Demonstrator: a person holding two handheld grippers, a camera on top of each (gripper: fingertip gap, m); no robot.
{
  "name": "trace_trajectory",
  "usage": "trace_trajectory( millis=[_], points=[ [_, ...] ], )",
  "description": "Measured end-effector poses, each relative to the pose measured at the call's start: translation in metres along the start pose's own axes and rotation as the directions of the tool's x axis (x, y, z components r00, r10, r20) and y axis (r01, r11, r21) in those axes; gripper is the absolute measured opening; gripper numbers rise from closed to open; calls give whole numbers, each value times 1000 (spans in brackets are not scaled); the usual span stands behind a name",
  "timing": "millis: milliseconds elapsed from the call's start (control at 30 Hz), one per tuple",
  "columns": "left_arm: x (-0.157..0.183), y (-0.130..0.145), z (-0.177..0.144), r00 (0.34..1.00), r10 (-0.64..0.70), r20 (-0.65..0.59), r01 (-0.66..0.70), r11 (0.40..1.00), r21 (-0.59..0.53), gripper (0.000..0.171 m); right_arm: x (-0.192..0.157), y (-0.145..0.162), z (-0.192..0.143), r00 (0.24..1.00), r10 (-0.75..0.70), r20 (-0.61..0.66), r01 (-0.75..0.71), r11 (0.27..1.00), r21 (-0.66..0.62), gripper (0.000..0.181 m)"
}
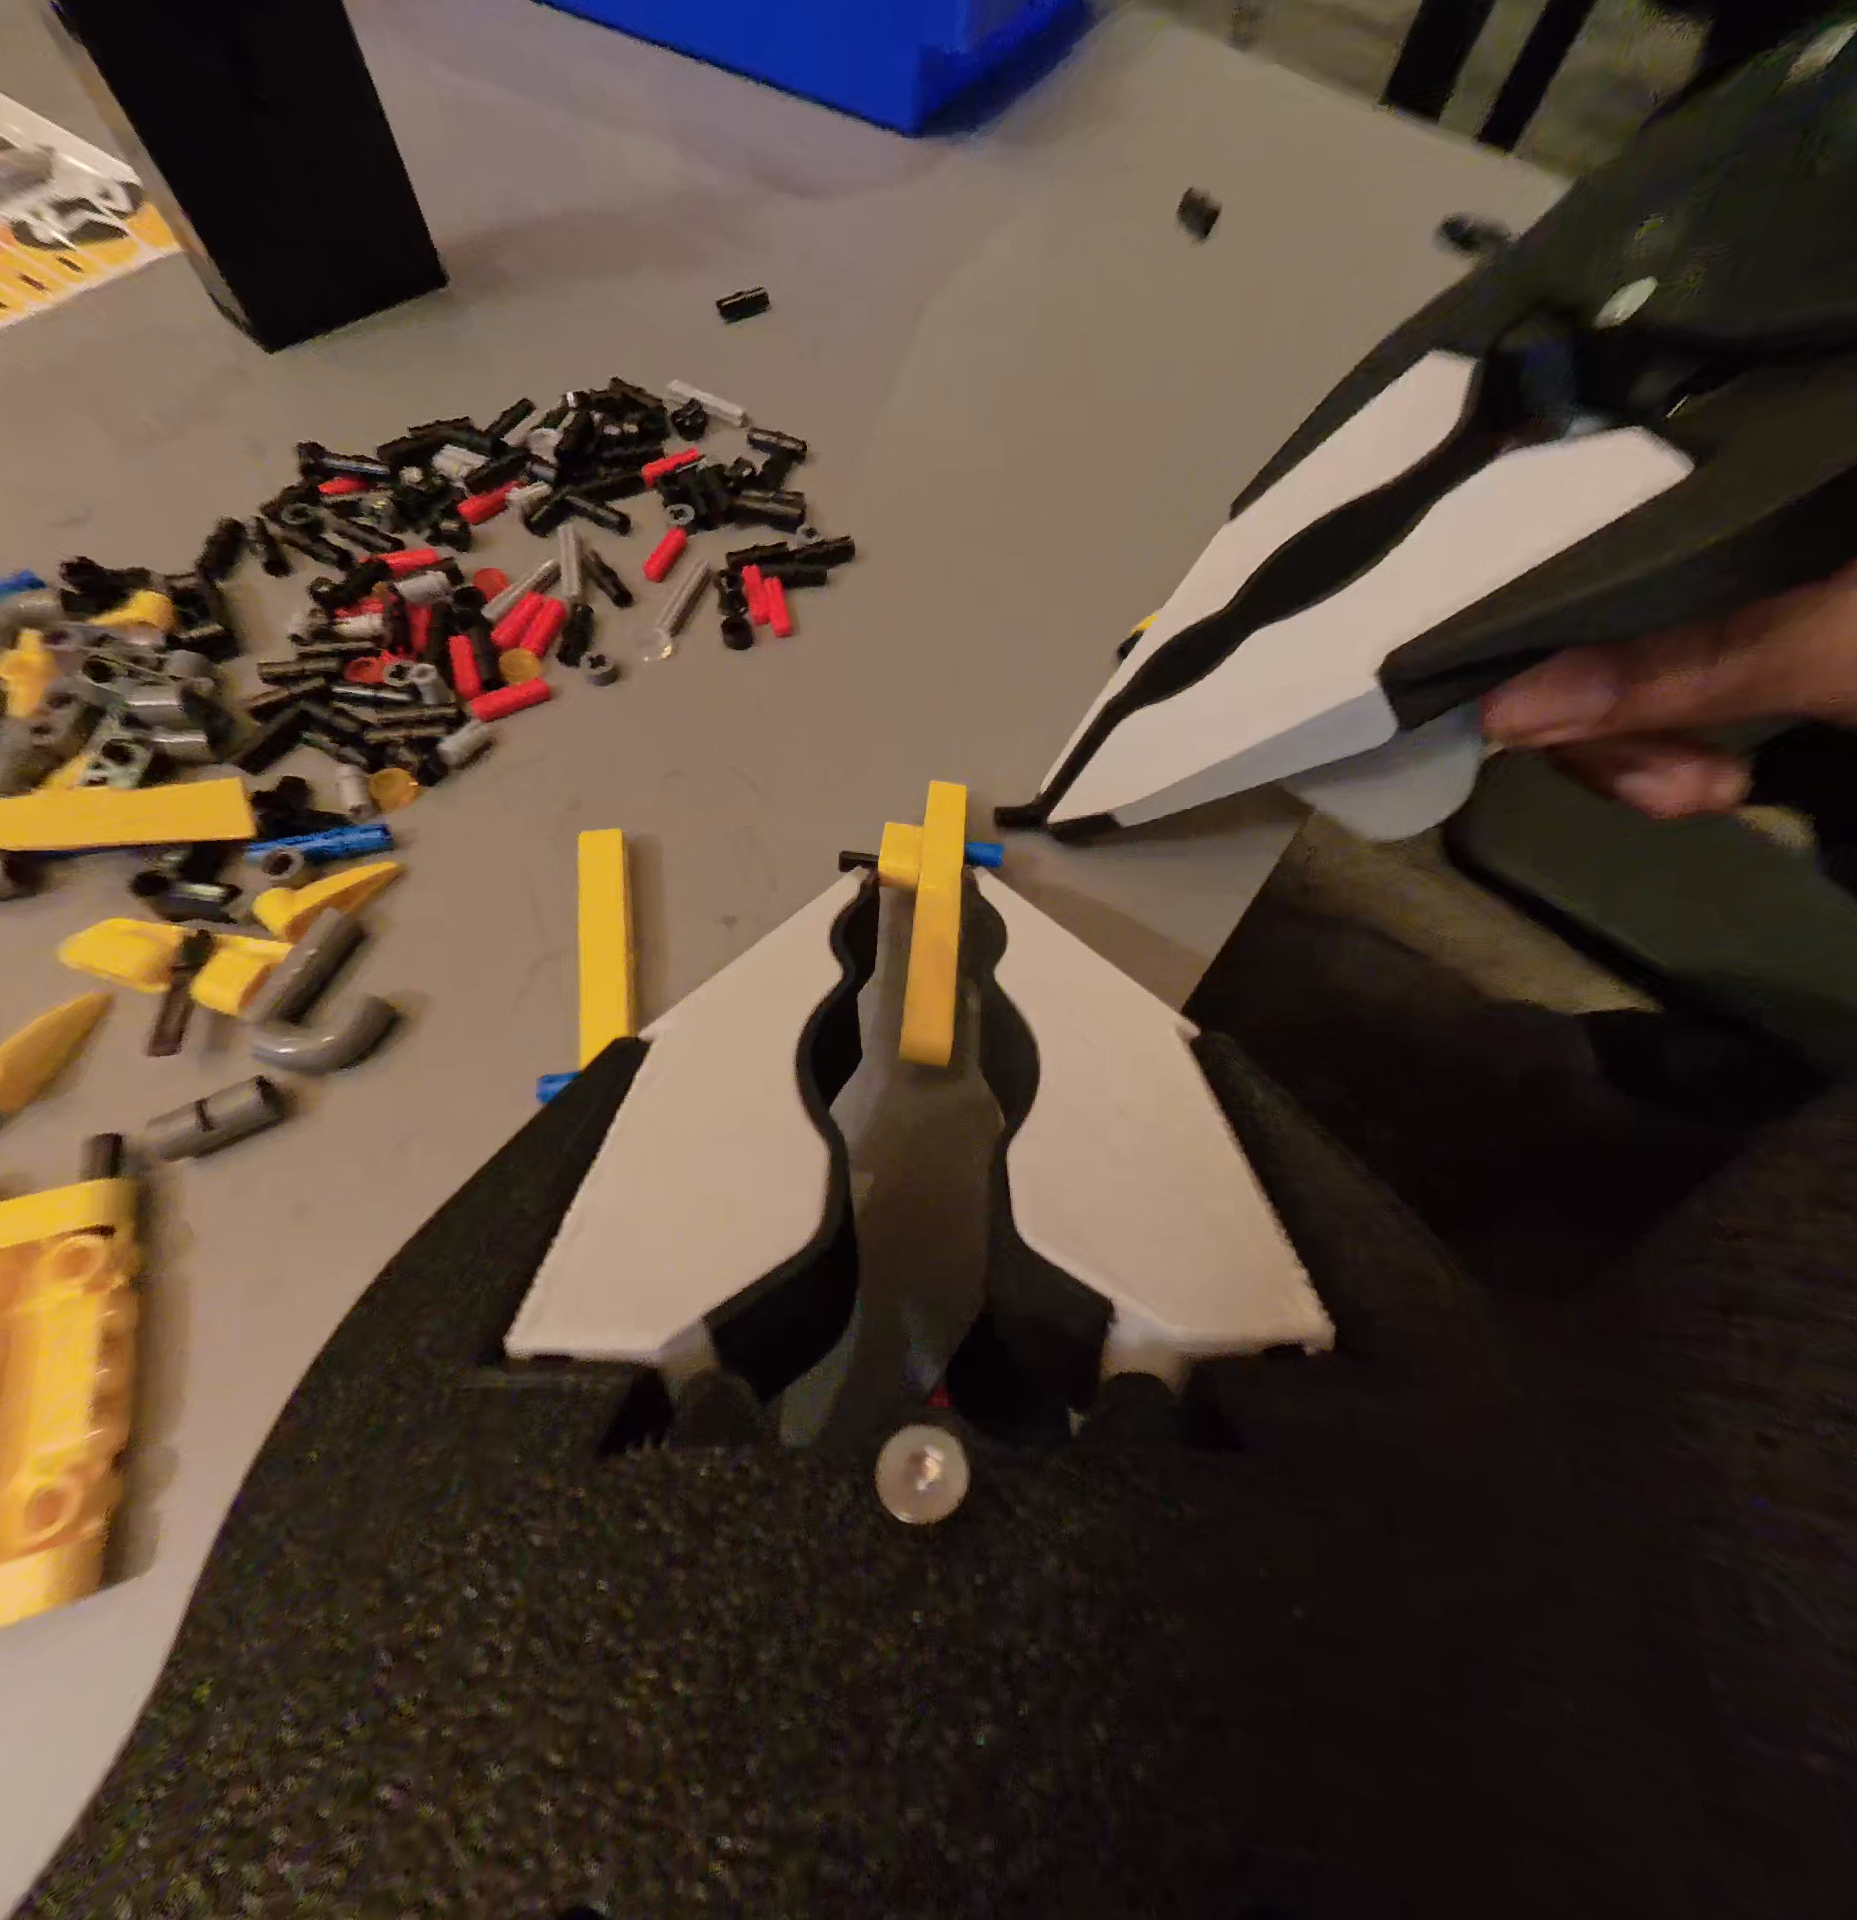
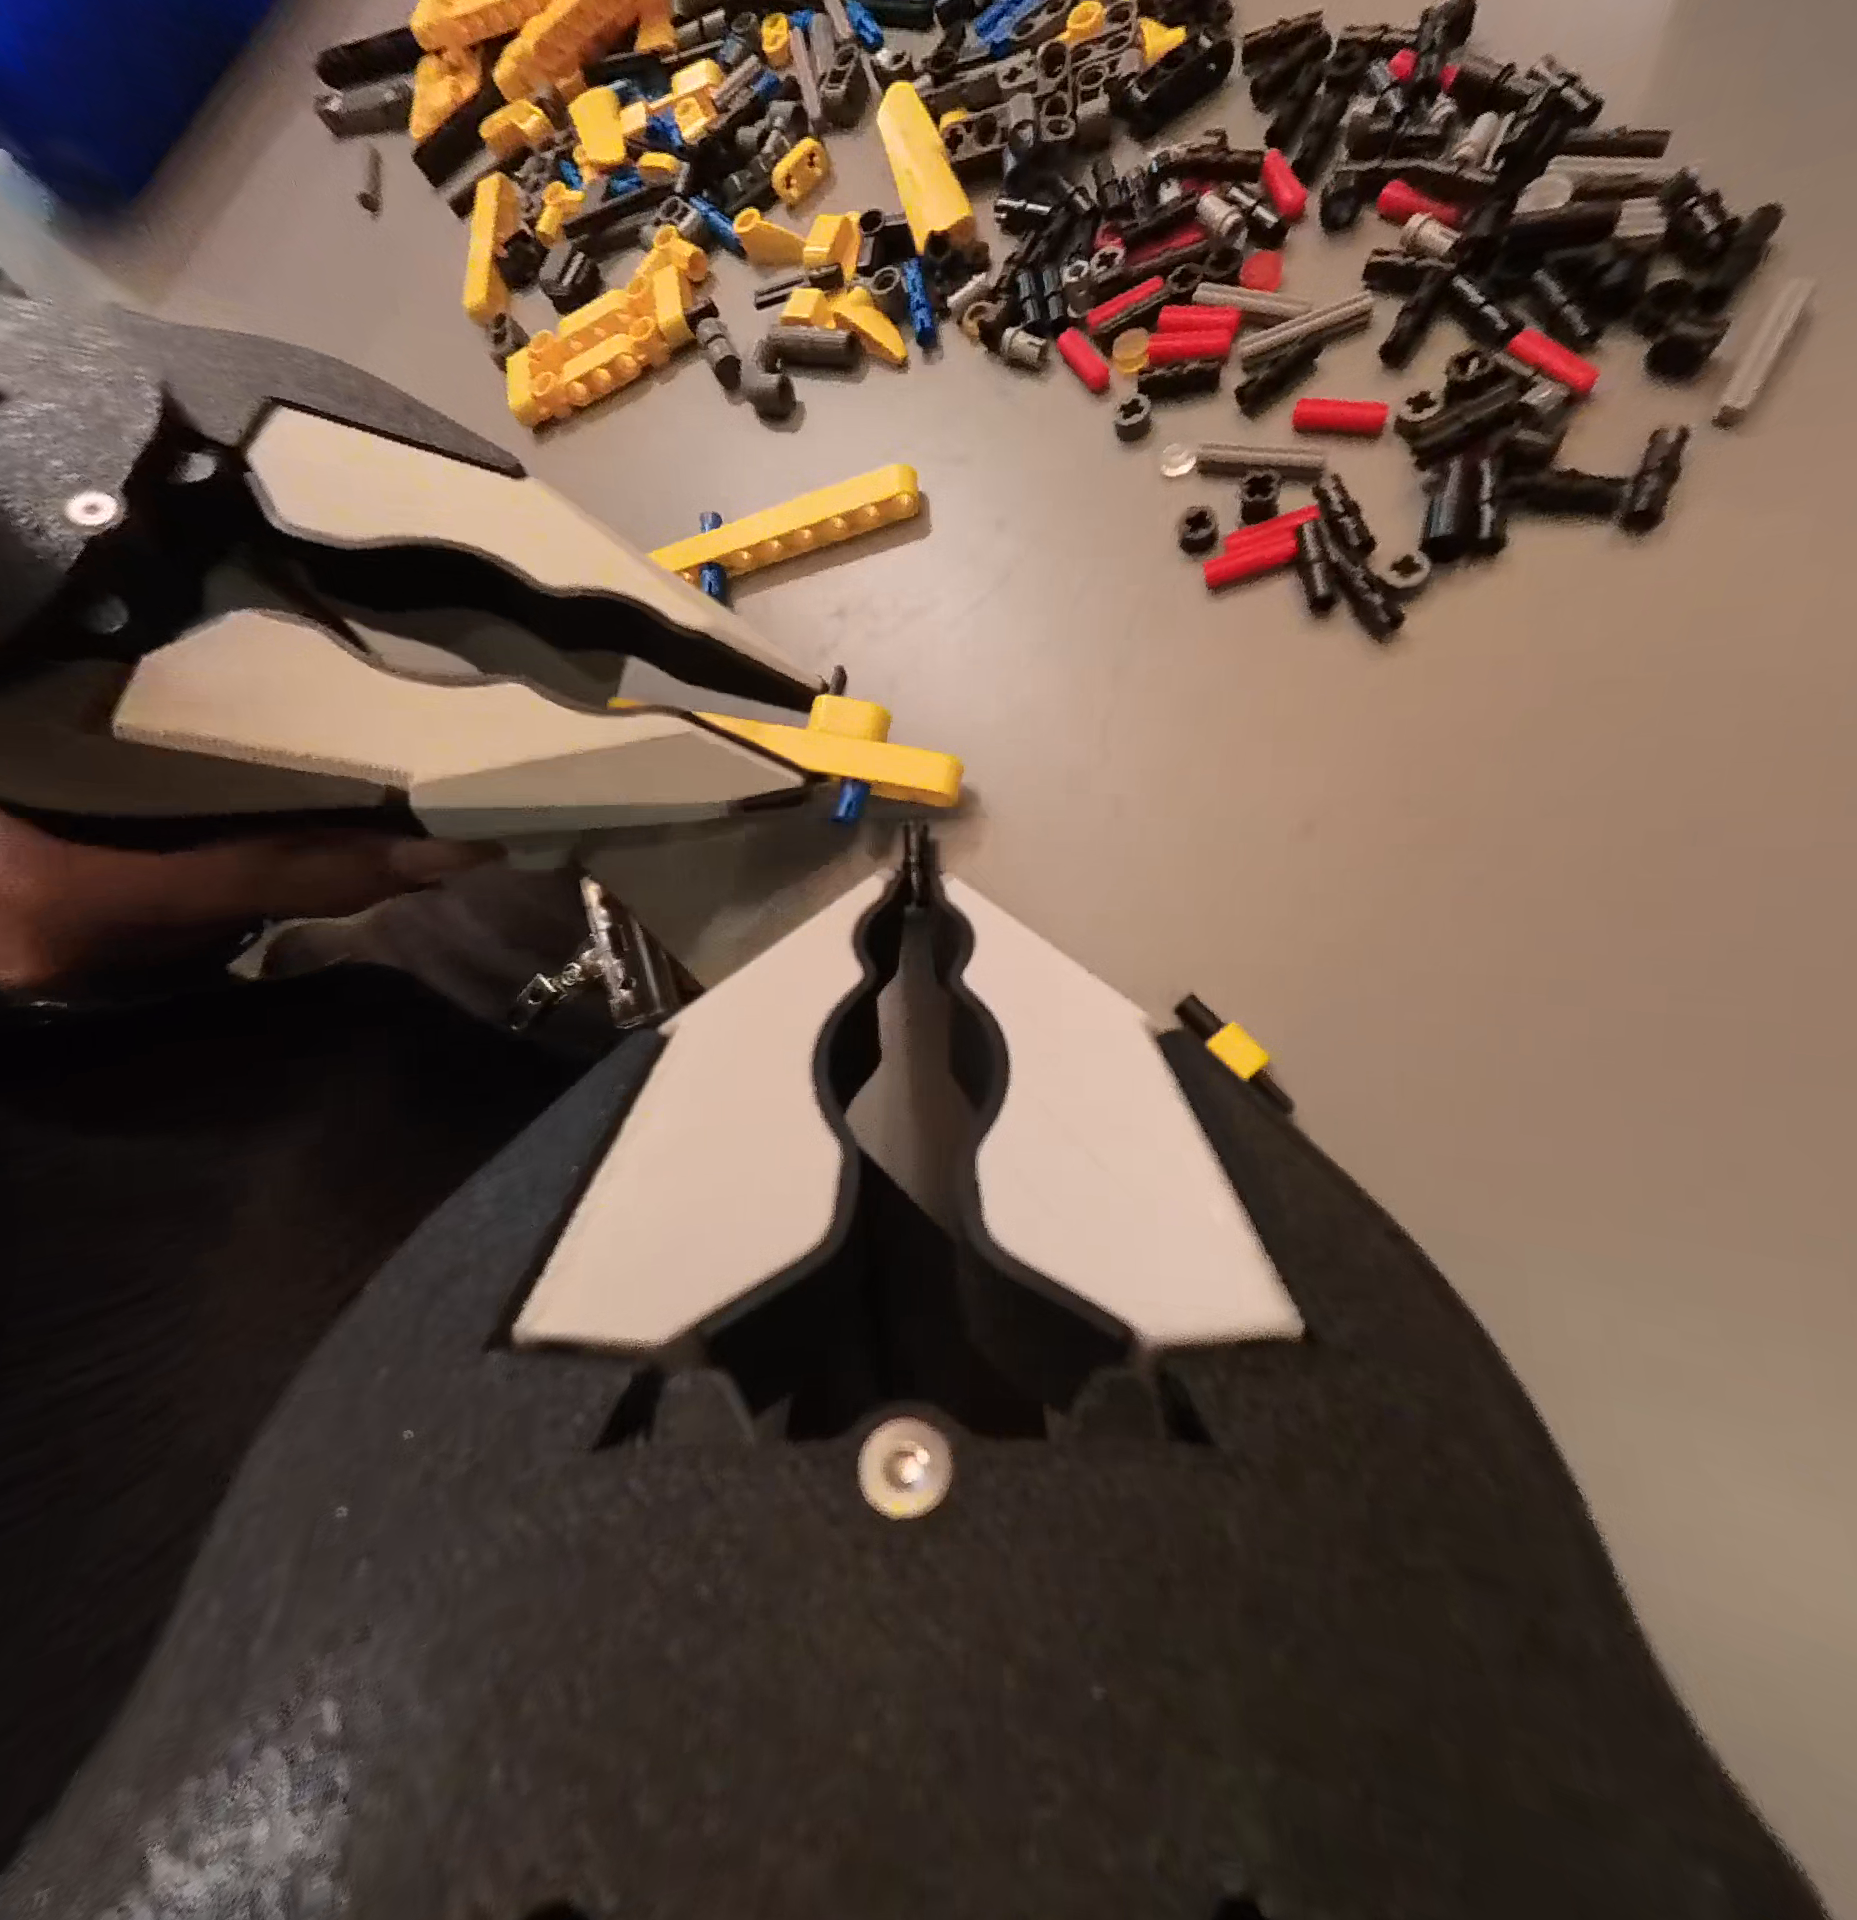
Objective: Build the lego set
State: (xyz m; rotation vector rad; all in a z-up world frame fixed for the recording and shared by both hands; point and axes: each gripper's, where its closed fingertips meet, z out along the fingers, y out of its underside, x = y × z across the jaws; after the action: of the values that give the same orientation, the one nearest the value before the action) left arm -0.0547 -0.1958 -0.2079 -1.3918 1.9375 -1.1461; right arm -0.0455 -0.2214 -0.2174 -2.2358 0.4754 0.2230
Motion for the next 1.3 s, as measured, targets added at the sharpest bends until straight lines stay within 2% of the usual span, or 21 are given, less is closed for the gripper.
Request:
trace_trajectory(
  millis=[100, 367, 500, 600, 667, 767, 800, 900, 1000, 1067, 1200, 1300],
  points=[
    [0, 5, -1, 995, 87, 41, -86, 996, -29, 15, 0, -1, 2, 998, -21, -53, 20, 1000, -14, 4],
    [2, 9, 2, 989, 142, 34, -140, 987, -76, 15, -1, -2, 4, 996, -38, -77, 36, 999, -33, 6],
    [1, 9, 1, 993, 119, 15, -118, 990, -76, 15, -9, 0, 0, 998, -61, -9, 61, 997, -55, 26],
    [-1, 9, 1, 995, 104, -7, -104, 991, -84, 15, -2, 1, -9, 981, -192, -2, 191, 977, -91, 27],
    [-1, 11, 0, 993, 109, -38, -113, 988, -105, 15, 7, -3, -14, 931, -366, 3, 364, 925, -105, 27],
    [-6, 13, -2, 991, 117, -71, -126, 981, -145, 15, 14, -9, -15, 782, -619, 79, 624, 776, -97, 27],
    [-9, 13, -4, 991, 112, -72, -122, 980, -159, 15, 14, -9, -13, 747, -653, 123, 664, 742, -93, 26],
    [-15, 15, -8, 995, 90, -49, -98, 979, -179, 15, 0, -6, -7, 704, -650, 285, 694, 715, -82, 22],
    [-15, 18, -12, 998, 61, -25, -65, 985, -162, 15, -9, -4, -3, 661, -687, 301, 731, 680, -55, 22],
    [-15, 18, -12, 999, 40, -14, -41, 990, -134, 15, -5, -5, 1, 685, -681, 257, 715, 697, -60, 22],
    [-12, 15, -13, 1000, 18, -24, -20, 995, -97, 17, -11, 1, 6, 782, -577, 234, 599, 800, -29, 22],
    [-9, 14, -14, 999, -38, -39, 34, 995, -94, 36, -11, 0, 7, 808, -565, 167, 577, 816, -31, 19]
  ],
)
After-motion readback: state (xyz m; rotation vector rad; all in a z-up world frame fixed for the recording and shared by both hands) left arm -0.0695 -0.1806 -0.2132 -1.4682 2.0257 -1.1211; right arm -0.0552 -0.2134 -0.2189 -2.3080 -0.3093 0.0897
